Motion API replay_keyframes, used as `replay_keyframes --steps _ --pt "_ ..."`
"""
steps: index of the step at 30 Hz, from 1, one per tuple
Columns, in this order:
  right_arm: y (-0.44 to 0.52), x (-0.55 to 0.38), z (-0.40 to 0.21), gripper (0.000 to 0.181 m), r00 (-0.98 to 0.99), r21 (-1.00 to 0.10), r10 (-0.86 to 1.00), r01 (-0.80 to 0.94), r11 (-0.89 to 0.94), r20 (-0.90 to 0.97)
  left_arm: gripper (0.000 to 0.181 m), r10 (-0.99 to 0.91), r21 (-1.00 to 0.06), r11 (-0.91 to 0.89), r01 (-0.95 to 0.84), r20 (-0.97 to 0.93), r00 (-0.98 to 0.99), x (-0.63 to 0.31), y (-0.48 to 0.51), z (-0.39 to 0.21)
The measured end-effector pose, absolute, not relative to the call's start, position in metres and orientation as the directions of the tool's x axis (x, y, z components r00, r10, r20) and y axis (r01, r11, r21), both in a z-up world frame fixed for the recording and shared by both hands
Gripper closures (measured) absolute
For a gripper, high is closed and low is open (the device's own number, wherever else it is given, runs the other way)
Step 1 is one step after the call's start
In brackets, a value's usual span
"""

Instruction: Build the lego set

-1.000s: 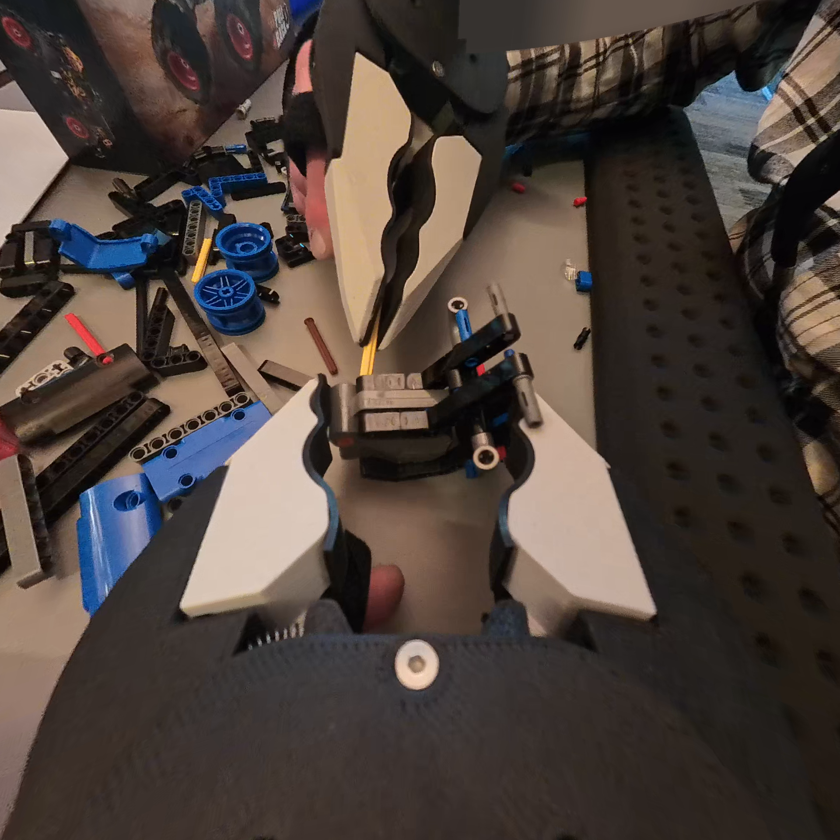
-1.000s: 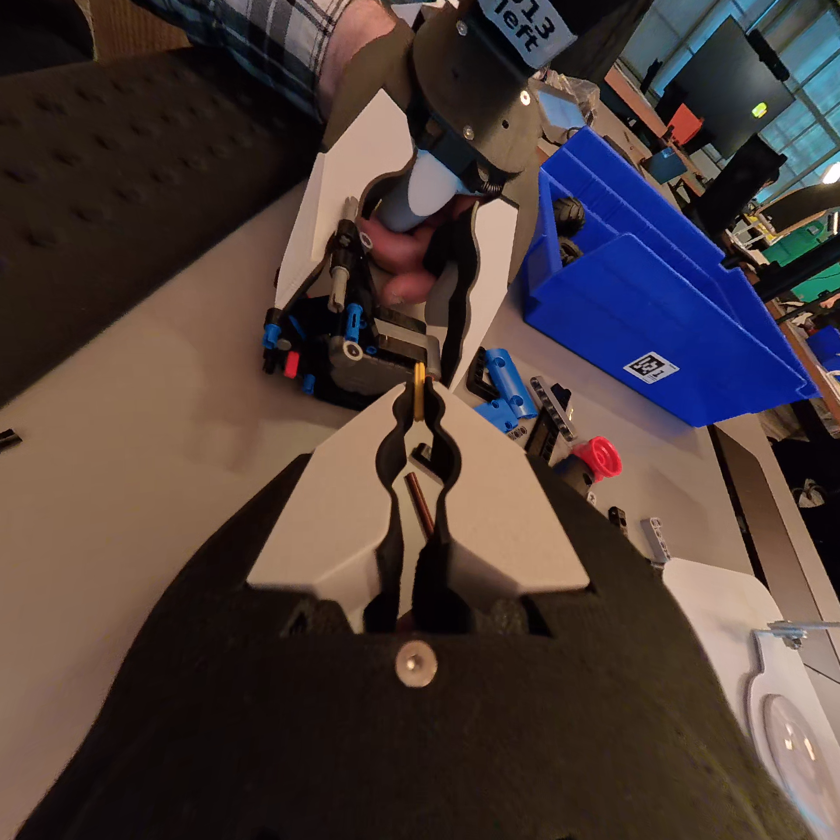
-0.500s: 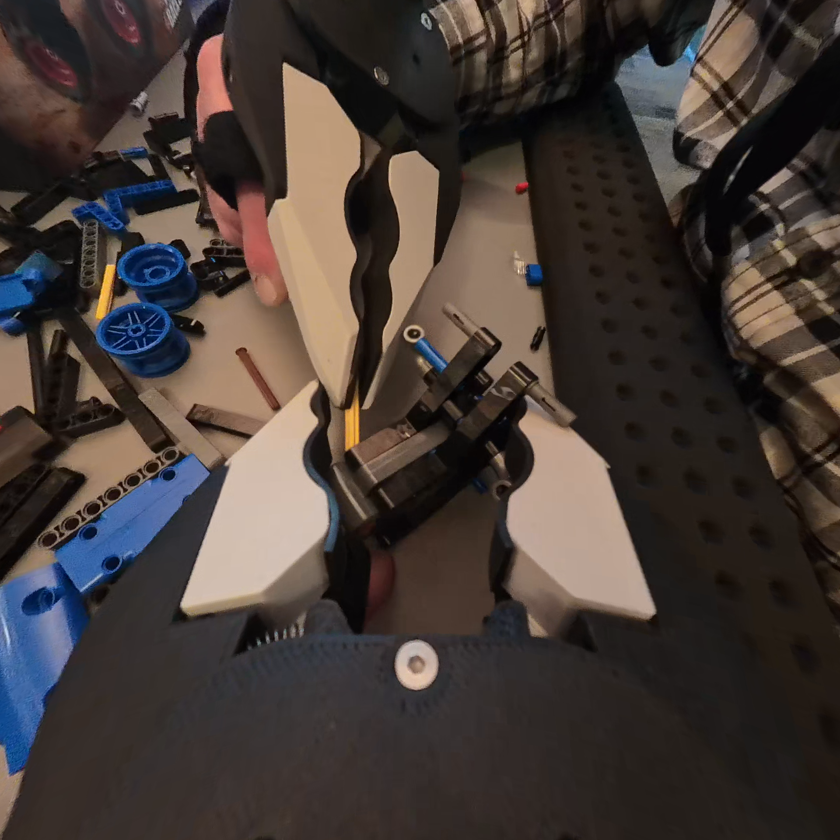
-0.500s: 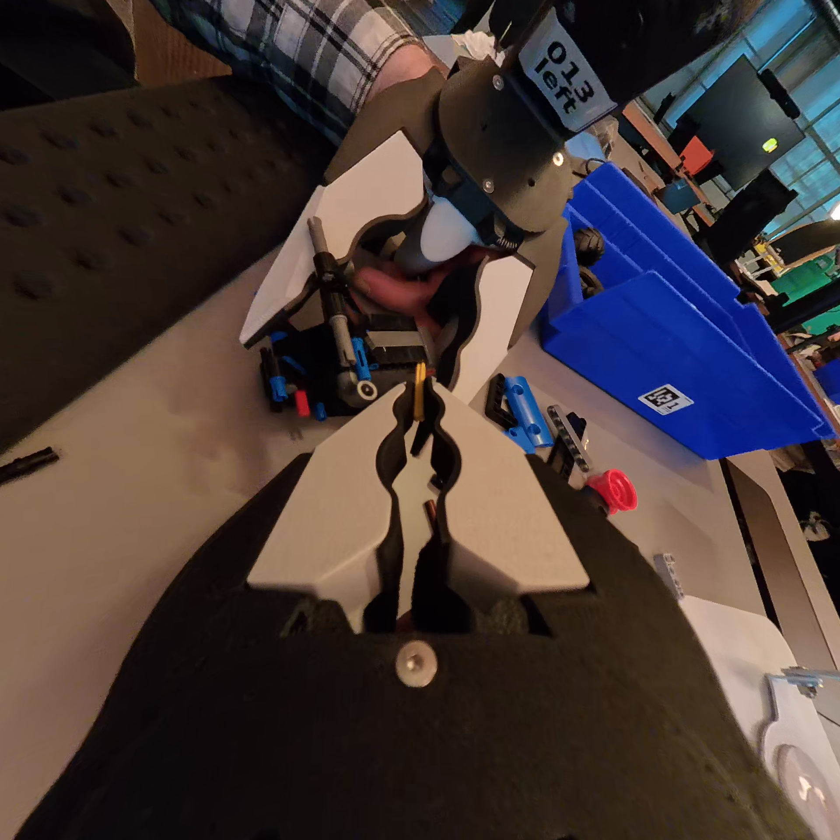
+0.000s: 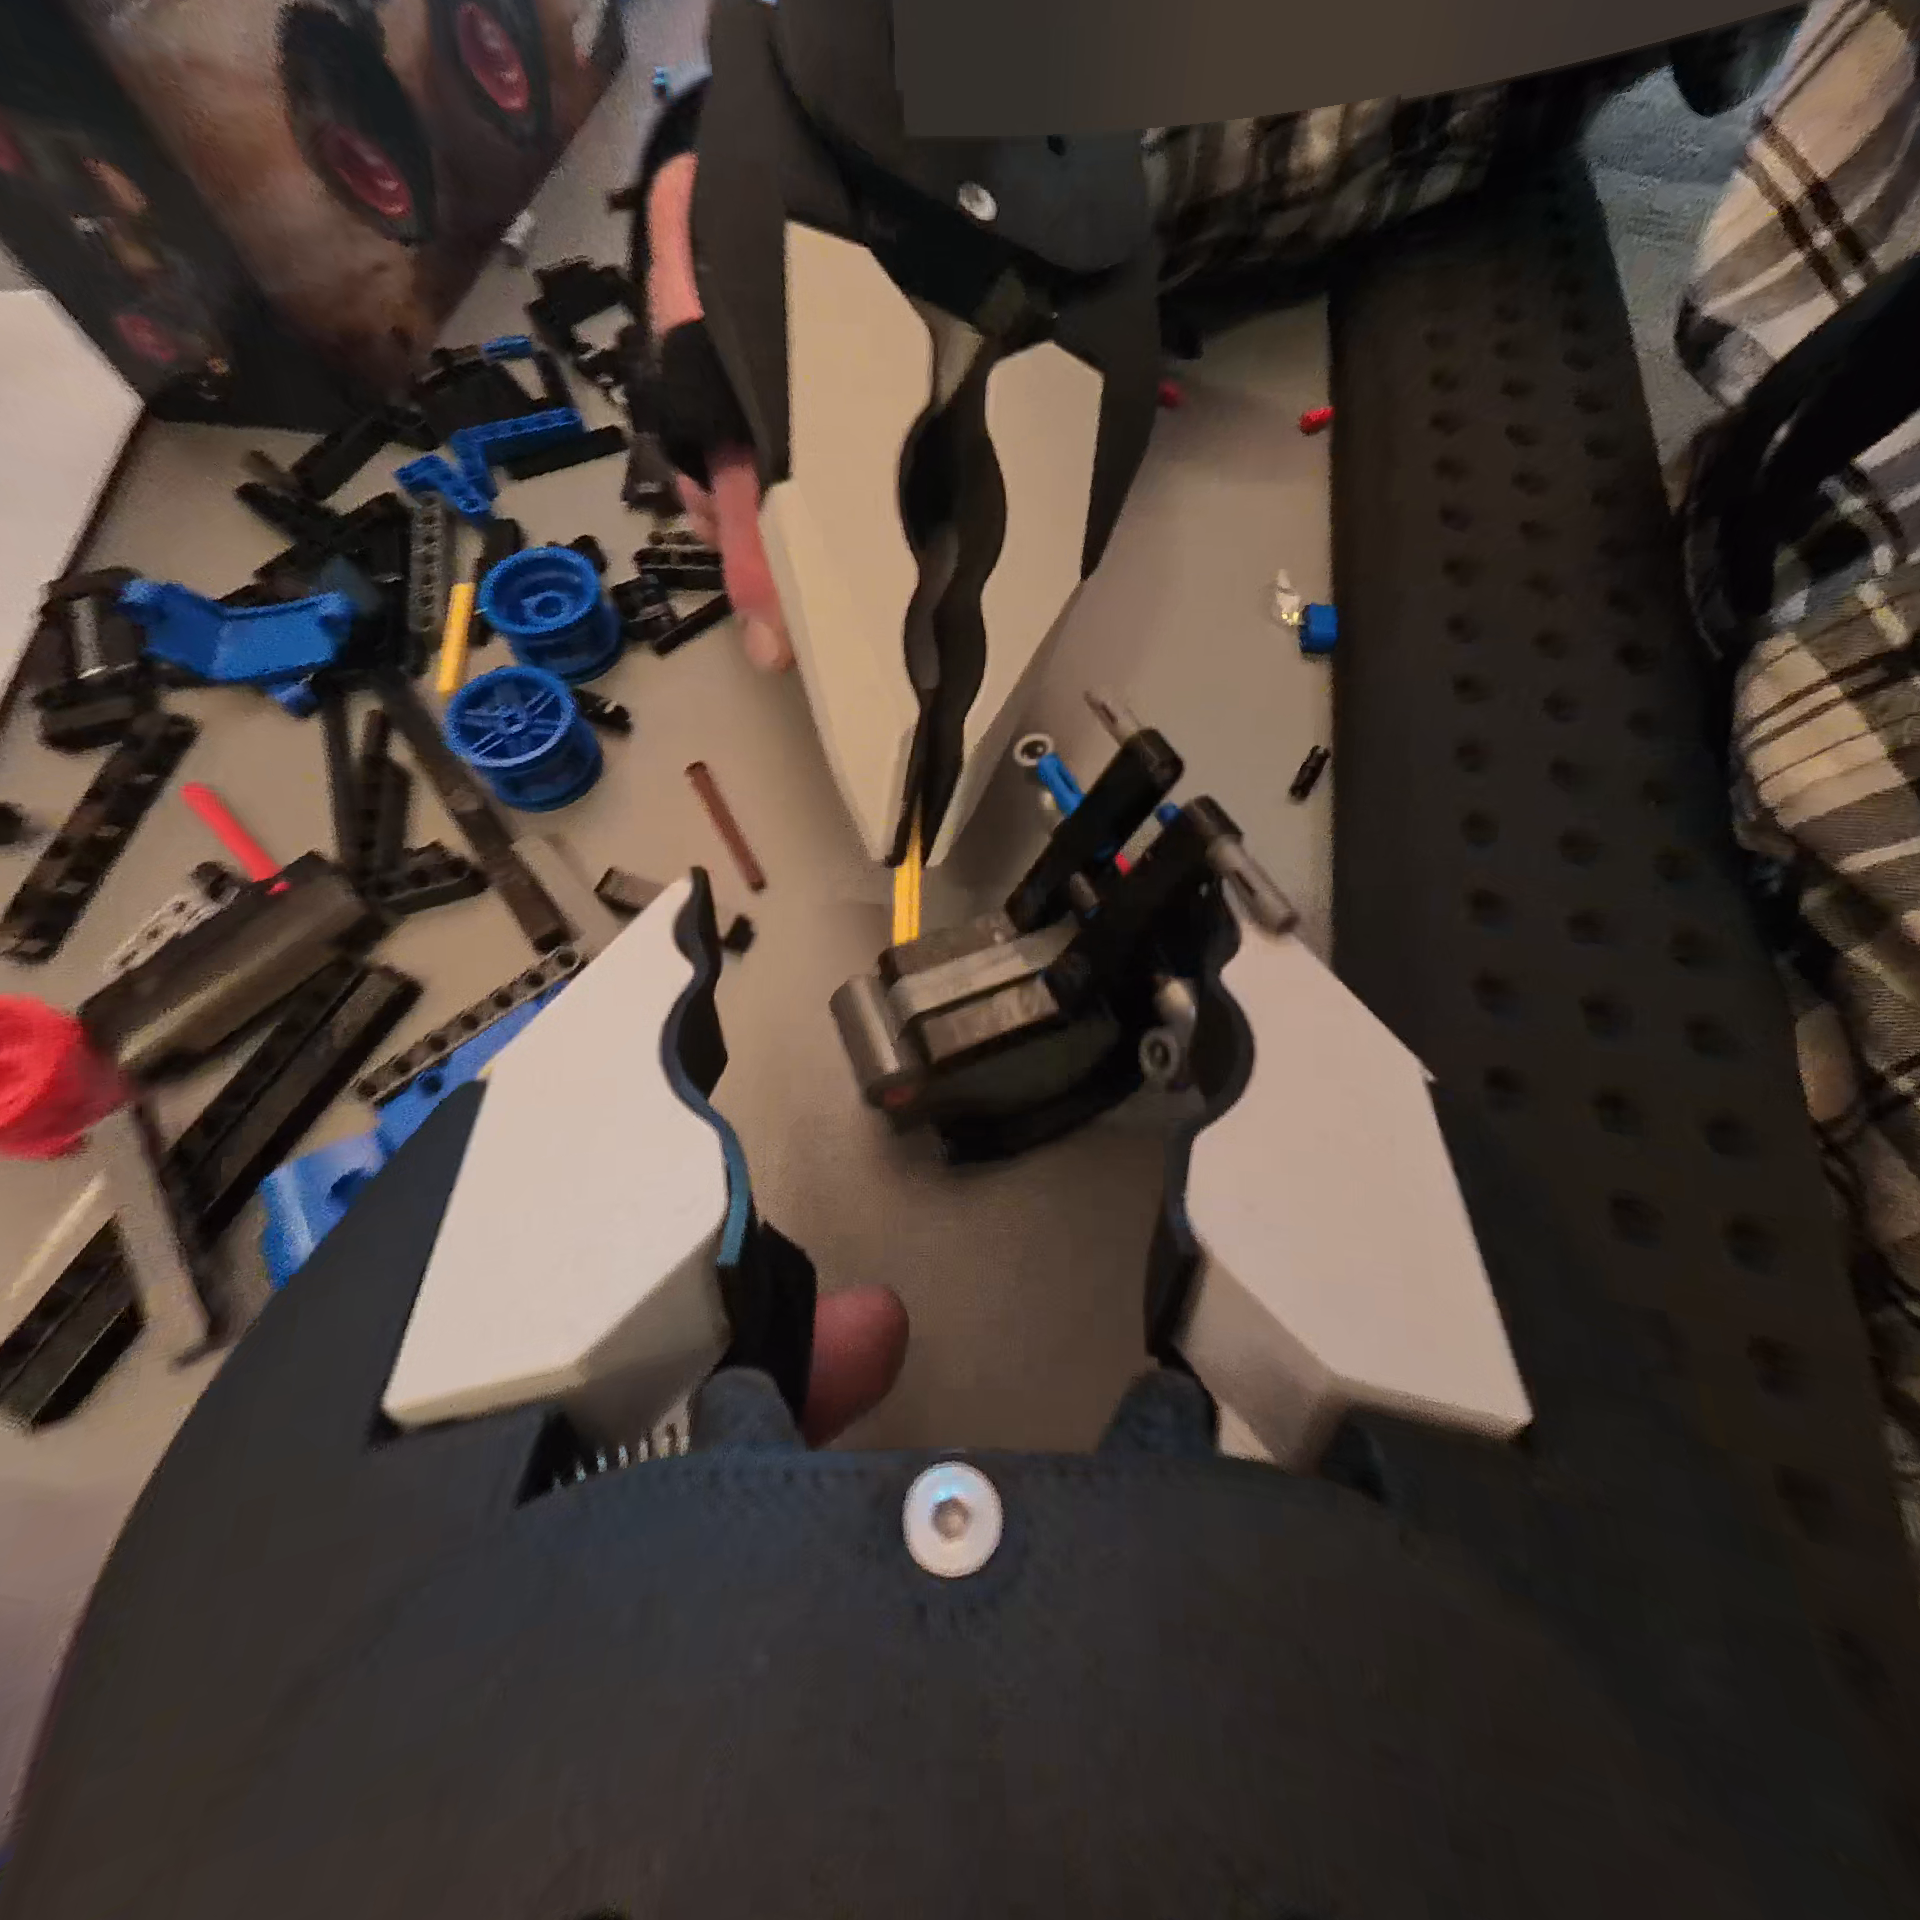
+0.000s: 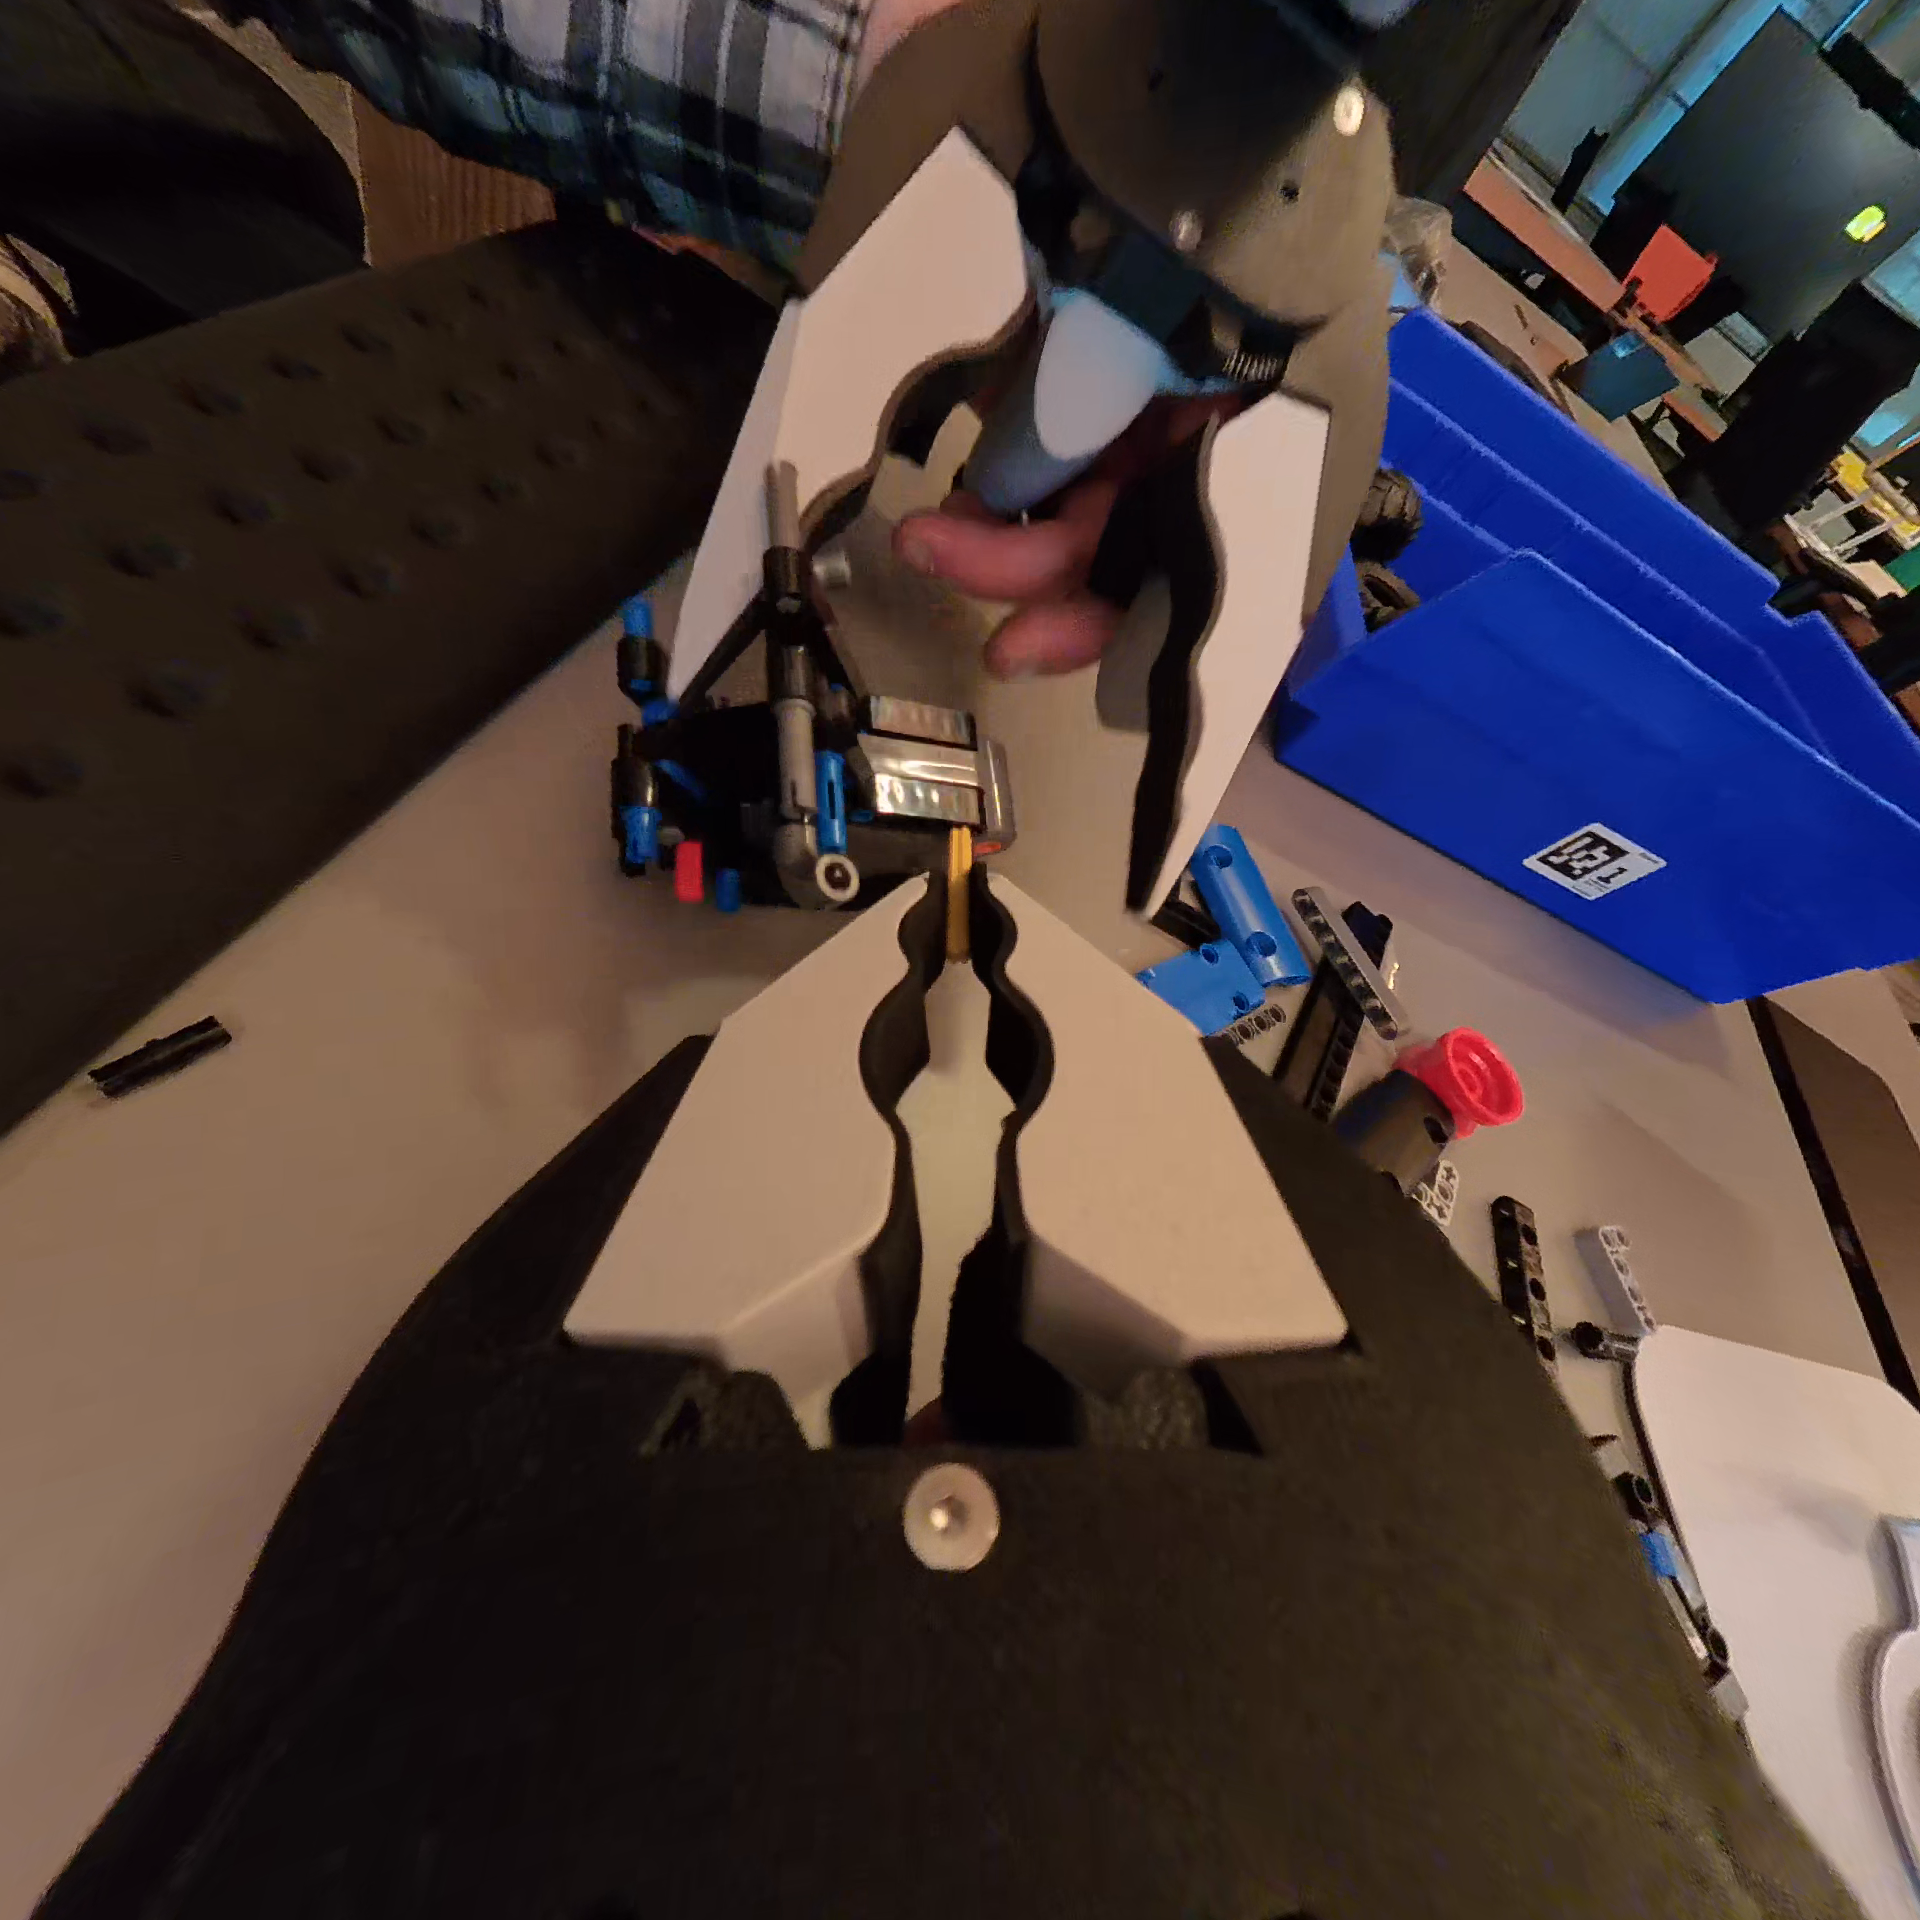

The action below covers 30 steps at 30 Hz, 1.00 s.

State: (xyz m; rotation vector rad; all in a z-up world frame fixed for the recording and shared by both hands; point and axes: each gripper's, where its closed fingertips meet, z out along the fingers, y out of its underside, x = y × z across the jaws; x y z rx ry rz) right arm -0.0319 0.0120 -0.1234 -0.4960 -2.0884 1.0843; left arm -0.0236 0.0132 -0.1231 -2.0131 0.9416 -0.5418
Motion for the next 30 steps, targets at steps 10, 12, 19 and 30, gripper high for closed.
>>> replay_keyframes --steps 10,12,19,30 --pt "0.0 -0.03 -0.124 0.178 -0.694 -0.812 0.586 0.001 0.583 0.419 0.096 -0.604 -0.695 -0.598 -0.4 0.063 0.794 -0.046 -0.033 -0.138" --pt "-0.002 -0.027 -0.117 0.178 -0.702 -0.83 0.591 0.0 0.558 0.397 0.105 -0.578 -0.731 -0.585 -0.351 0.073 0.813 -0.046 -0.036 -0.128" --pt "-0.004 -0.017 -0.116 0.178 -0.748 -0.859 0.59 0.05 0.509 0.306 0.117 -0.587 -0.773 -0.56 -0.297 0.118 0.801 -0.034 -0.028 -0.124" --pt "-0.007 -0.015 -0.12 0.178 -0.749 -0.865 0.585 0.033 0.501 0.31 0.143 -0.434 -0.7 -0.714 -0.006 0.436 0.789 -0.036 -0.024 -0.122"
